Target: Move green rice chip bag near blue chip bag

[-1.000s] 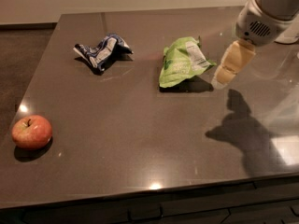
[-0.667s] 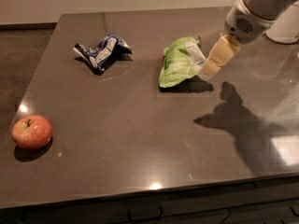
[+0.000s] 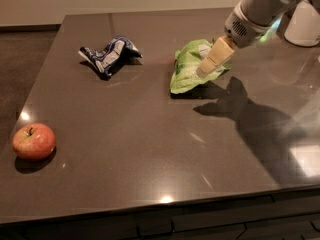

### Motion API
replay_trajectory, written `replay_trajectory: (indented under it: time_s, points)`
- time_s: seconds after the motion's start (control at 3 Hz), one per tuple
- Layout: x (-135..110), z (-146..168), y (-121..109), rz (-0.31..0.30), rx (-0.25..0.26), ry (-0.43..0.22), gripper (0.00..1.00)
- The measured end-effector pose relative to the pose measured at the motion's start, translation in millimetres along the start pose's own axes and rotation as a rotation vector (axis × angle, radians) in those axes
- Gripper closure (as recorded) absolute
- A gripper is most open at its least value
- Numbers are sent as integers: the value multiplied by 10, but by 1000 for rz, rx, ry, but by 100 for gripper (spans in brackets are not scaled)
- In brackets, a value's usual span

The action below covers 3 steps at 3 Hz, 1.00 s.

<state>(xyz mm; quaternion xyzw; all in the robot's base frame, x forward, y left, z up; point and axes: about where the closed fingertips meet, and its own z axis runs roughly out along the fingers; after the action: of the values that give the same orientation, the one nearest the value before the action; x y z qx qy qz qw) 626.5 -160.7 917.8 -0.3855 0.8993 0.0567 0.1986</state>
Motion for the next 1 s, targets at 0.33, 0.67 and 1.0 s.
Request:
replay_trajectory:
  time_s: [0.33, 0.67, 1.0]
  points:
    - [-107, 203, -80, 46, -18, -2, 0]
    - [-200, 362, -148, 75, -27, -1, 0]
    - [-281, 494, -175, 88, -41, 2, 0]
